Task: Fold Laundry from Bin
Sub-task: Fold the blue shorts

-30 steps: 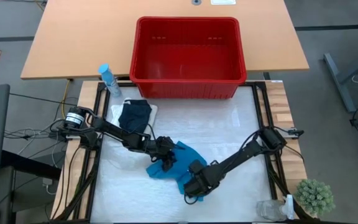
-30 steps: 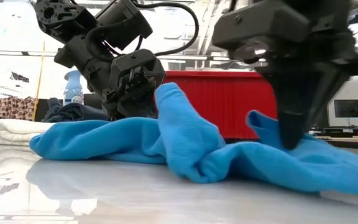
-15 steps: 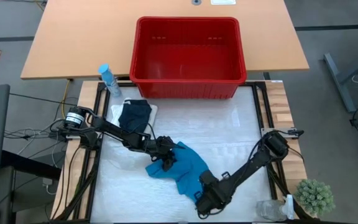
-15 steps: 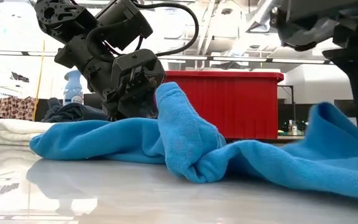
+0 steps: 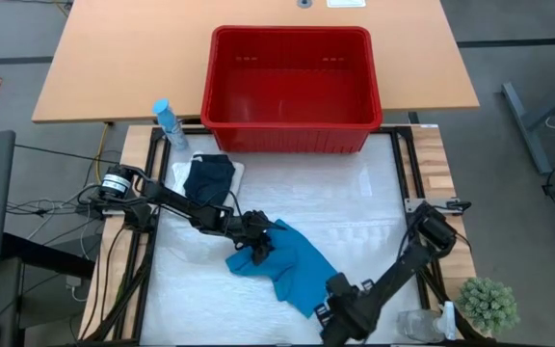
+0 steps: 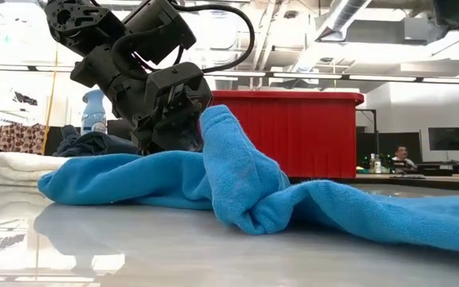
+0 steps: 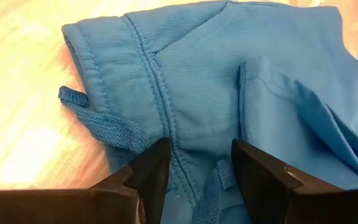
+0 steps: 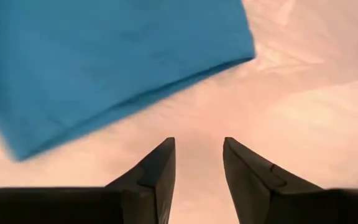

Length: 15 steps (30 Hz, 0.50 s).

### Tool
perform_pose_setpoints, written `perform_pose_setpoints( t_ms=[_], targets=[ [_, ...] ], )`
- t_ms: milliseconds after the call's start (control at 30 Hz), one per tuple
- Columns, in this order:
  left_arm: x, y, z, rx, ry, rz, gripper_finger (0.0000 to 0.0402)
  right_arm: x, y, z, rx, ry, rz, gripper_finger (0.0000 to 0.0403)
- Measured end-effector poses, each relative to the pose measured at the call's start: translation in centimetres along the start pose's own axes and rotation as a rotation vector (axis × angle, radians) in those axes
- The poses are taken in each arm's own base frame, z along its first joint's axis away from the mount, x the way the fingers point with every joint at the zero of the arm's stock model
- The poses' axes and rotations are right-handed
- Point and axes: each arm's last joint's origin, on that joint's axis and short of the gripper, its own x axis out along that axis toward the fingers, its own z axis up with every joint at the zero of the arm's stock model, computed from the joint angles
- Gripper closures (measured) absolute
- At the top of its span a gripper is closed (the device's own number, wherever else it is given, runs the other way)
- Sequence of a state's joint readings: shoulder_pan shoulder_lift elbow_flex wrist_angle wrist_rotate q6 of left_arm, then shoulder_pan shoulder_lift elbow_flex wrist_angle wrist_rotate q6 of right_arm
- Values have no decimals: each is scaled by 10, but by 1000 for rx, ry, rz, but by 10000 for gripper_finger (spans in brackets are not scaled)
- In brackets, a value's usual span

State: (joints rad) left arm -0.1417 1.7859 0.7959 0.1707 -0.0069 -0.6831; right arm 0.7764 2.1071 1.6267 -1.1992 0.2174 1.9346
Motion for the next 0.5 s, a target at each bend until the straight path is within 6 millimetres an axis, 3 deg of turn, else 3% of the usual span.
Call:
perform_pose_setpoints(
  t_ms=[200, 300, 400, 500],
  targets=[
    [0, 0, 0, -12, 1, -3, 233, -19, 13, 11, 102, -98, 117, 263],
    [0, 0, 0, -23, 2, -7, 233, -18, 21, 31, 120, -106, 113, 305],
    [-1, 0, 2, -43, 17, -33, 233, -12, 25, 55, 98, -125, 74, 375],
    [-5, 1, 5, -65, 29, -54, 233, -3, 24, 76, 50, -134, 15, 385]
  ],
)
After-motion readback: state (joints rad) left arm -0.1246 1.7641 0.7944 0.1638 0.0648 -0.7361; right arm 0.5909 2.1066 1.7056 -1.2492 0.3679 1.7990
